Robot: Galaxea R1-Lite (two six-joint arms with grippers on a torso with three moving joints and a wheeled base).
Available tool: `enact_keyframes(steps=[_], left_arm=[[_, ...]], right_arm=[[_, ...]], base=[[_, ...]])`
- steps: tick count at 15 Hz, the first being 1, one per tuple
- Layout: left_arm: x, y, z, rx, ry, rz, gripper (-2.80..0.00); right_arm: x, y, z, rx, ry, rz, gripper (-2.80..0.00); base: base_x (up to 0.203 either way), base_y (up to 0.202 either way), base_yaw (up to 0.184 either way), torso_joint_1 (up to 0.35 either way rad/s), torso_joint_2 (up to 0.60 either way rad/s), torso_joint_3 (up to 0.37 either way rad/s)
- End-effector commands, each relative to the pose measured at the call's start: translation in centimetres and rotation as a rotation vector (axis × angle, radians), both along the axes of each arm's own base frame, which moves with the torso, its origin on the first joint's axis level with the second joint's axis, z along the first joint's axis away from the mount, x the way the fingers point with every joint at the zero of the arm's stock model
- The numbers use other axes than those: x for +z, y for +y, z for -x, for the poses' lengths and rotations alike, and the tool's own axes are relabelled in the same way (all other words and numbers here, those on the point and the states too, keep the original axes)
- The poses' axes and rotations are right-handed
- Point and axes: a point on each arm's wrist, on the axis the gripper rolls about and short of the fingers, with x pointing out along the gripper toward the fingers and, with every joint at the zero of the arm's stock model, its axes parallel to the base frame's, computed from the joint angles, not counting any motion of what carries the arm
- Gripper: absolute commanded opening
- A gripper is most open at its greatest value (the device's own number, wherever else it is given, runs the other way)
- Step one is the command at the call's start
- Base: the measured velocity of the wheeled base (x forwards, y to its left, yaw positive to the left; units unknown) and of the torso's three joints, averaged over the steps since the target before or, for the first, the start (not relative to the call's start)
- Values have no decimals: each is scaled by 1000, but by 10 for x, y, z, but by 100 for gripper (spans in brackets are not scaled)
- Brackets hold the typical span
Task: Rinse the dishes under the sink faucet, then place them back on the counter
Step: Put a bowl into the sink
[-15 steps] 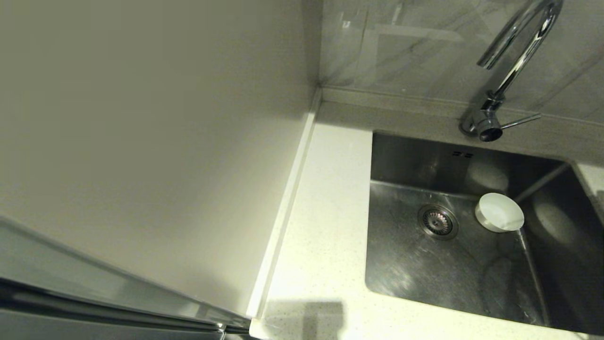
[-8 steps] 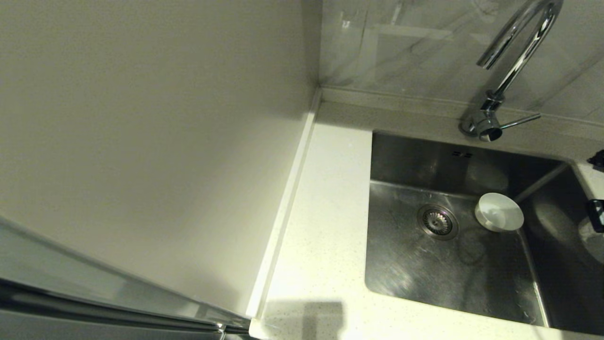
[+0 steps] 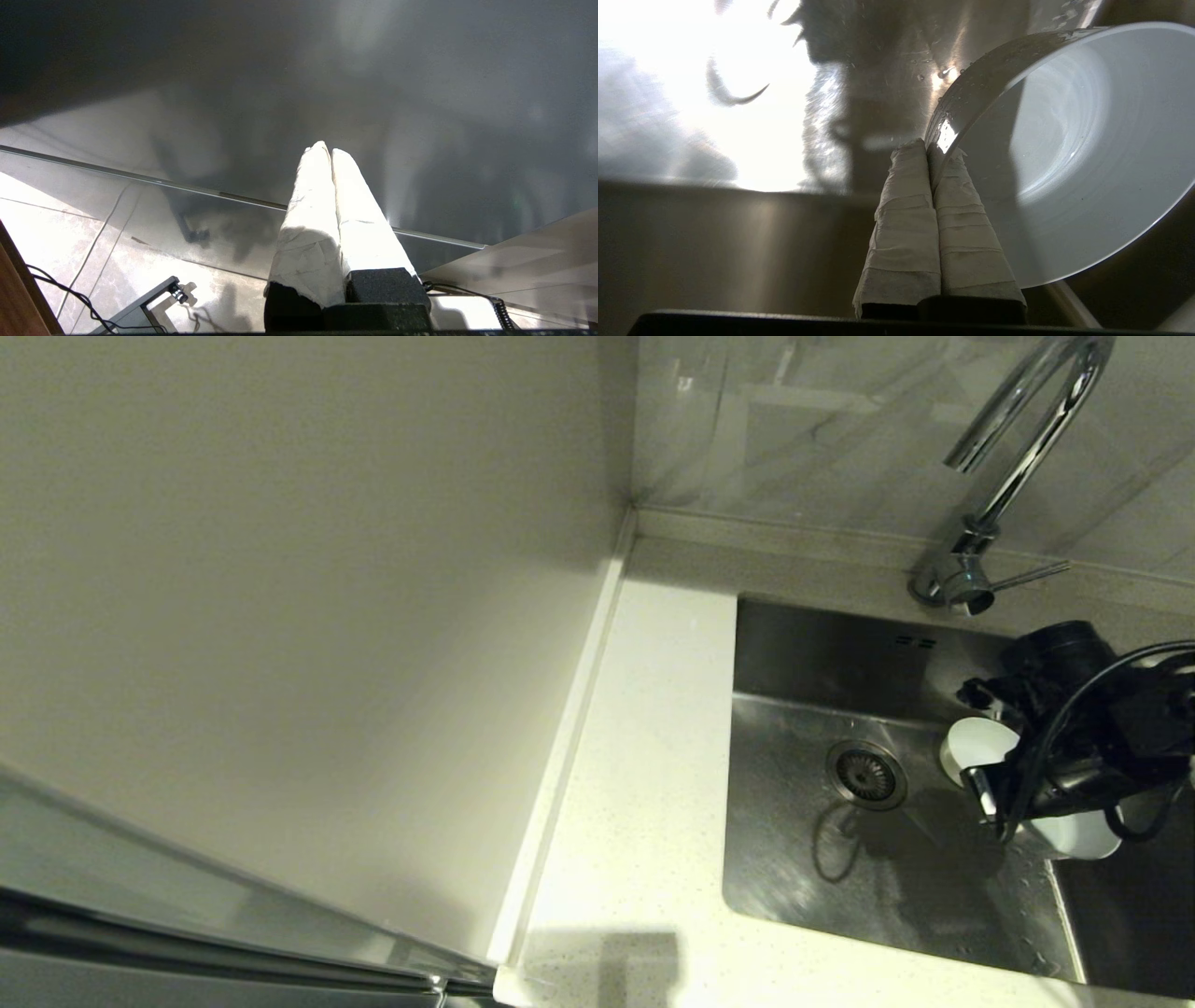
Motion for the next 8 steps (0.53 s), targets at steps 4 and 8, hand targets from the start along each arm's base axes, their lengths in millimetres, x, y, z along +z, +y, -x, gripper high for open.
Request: enact_keyframes(steps=[4, 8], left_arm=[[0, 0, 0, 1, -5, 1, -280], [0, 0, 0, 1, -4, 1, -280]], right_arm=[[-85, 5, -36, -41, 105, 20, -280], [-106, 5, -57, -72, 112, 10, -280]], base=[[0, 0, 0, 0, 0, 0], [0, 0, 0, 0, 0, 0]])
